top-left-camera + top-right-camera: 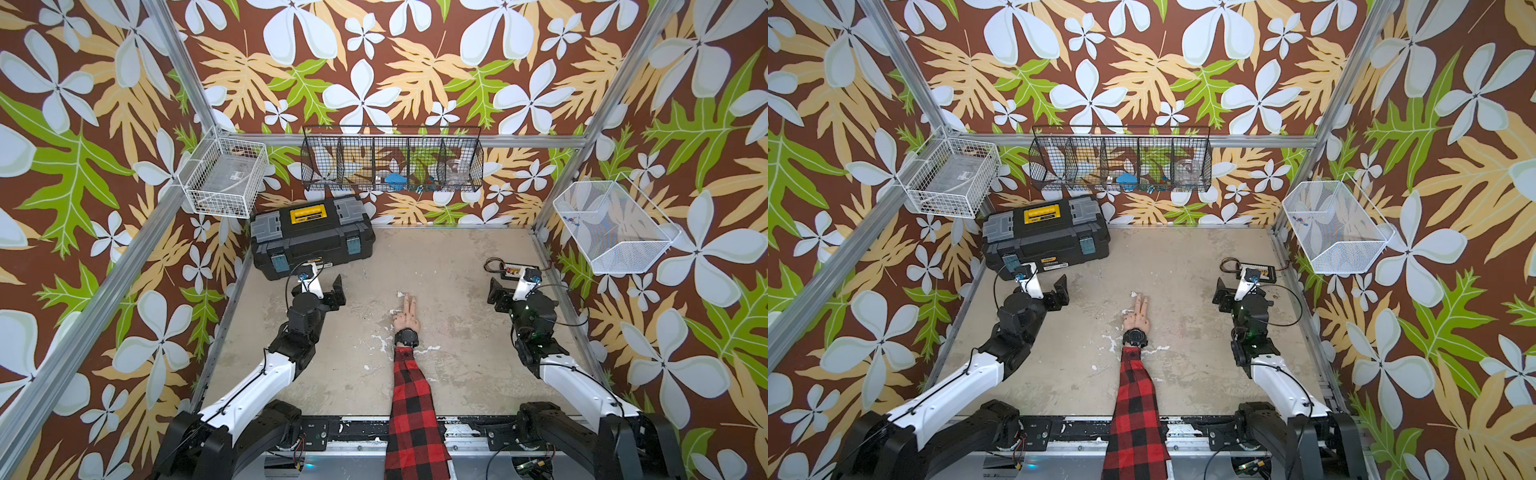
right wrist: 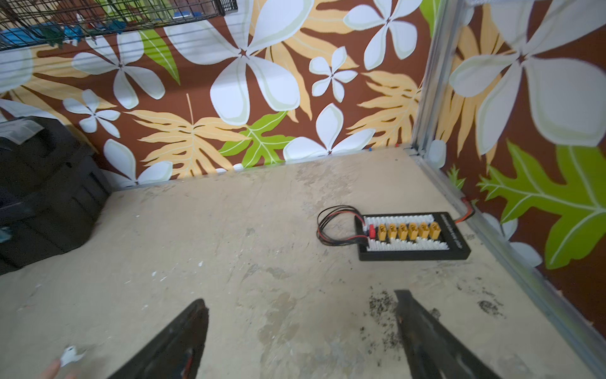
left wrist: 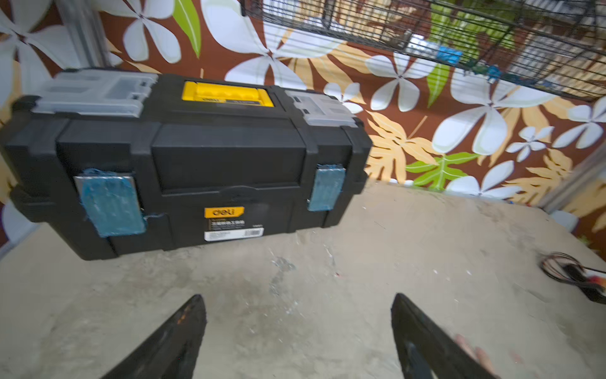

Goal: Take off the watch
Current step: Adjust the hand at the center of the board.

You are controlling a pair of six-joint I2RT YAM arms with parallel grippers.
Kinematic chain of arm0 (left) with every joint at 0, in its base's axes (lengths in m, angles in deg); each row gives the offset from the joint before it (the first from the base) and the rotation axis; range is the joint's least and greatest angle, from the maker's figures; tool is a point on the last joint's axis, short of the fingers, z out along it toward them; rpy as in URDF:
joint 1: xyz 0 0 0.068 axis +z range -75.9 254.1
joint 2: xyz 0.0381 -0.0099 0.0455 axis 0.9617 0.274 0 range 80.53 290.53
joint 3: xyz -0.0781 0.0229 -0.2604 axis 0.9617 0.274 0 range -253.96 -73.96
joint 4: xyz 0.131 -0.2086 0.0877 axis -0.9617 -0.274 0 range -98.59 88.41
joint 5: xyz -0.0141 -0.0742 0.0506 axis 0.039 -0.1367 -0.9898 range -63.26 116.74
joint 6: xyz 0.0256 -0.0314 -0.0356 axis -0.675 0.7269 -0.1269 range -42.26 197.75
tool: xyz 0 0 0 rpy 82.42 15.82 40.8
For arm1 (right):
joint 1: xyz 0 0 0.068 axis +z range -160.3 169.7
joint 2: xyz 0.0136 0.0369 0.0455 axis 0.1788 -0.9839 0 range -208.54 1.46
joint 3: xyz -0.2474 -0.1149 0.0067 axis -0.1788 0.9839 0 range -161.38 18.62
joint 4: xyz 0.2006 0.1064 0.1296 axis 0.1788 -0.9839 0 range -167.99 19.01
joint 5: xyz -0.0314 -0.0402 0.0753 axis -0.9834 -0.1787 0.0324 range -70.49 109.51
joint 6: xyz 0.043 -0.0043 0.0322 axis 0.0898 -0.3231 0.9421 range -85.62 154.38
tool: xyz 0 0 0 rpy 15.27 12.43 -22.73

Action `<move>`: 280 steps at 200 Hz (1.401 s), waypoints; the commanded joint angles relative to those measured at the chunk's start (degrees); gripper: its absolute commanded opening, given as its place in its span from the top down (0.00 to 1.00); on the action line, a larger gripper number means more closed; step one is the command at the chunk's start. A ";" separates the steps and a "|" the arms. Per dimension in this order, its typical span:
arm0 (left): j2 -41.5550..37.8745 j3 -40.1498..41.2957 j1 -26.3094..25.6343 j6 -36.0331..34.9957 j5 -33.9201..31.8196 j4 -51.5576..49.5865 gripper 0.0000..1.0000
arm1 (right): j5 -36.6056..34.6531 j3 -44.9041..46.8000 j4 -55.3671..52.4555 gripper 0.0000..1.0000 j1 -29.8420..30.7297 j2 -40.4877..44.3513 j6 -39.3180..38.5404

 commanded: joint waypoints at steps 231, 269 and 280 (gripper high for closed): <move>22.93 -26.91 -36.79 41.30 10.57 -47.76 0.14 | 15.82 -10.43 -31.34 0.17 3.89 -5.22 4.66; 26.18 -28.69 -38.81 42.95 11.15 -49.90 0.14 | 15.78 -10.87 -31.55 0.17 3.88 -5.85 4.57; 27.52 -29.06 -38.77 42.98 10.96 -50.43 0.13 | 15.82 -11.07 -31.80 0.17 3.86 -6.10 4.55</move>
